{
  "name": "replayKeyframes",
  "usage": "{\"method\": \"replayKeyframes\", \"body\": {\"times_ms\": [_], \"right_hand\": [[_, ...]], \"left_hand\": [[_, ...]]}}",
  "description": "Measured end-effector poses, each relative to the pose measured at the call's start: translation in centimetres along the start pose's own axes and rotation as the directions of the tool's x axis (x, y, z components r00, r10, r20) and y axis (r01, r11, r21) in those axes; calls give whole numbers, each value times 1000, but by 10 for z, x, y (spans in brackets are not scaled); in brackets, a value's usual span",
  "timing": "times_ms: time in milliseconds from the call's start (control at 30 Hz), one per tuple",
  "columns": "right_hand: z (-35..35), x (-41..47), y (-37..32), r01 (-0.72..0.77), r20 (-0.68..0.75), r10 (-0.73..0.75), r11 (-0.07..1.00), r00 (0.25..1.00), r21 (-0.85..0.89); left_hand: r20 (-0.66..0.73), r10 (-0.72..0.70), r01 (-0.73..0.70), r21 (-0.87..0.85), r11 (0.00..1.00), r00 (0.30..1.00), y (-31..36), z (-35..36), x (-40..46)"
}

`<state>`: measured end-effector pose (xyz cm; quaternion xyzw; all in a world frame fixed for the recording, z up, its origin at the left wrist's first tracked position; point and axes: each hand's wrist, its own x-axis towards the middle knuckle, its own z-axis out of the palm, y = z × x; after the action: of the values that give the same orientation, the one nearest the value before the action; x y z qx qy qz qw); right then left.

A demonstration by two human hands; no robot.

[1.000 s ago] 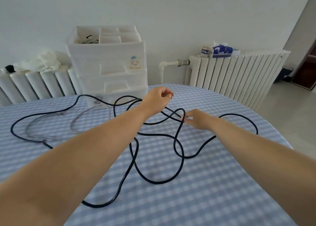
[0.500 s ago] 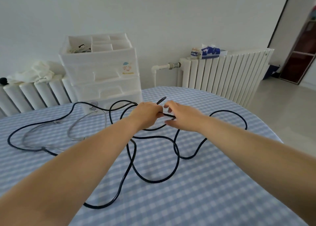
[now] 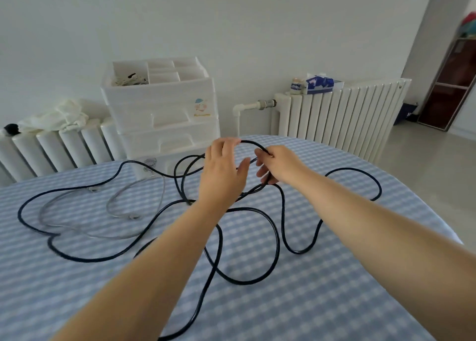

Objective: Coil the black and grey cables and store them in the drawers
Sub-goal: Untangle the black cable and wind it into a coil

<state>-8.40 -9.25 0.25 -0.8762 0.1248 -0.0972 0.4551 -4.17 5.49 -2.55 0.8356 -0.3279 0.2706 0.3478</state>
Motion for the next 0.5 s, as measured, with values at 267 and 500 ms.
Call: {"method": "replayKeyframes", "body": {"times_ms": [267, 500], "right_hand": [[7, -18, -18, -120, -39, 149, 901, 988, 418], [10, -31, -22, -7, -248, 128, 899, 960, 439]], "left_hand": [[415, -143, 249, -212, 945, 898, 21, -3, -36], [443, 20, 162, -369, 915, 896, 29, -27, -32]]}}
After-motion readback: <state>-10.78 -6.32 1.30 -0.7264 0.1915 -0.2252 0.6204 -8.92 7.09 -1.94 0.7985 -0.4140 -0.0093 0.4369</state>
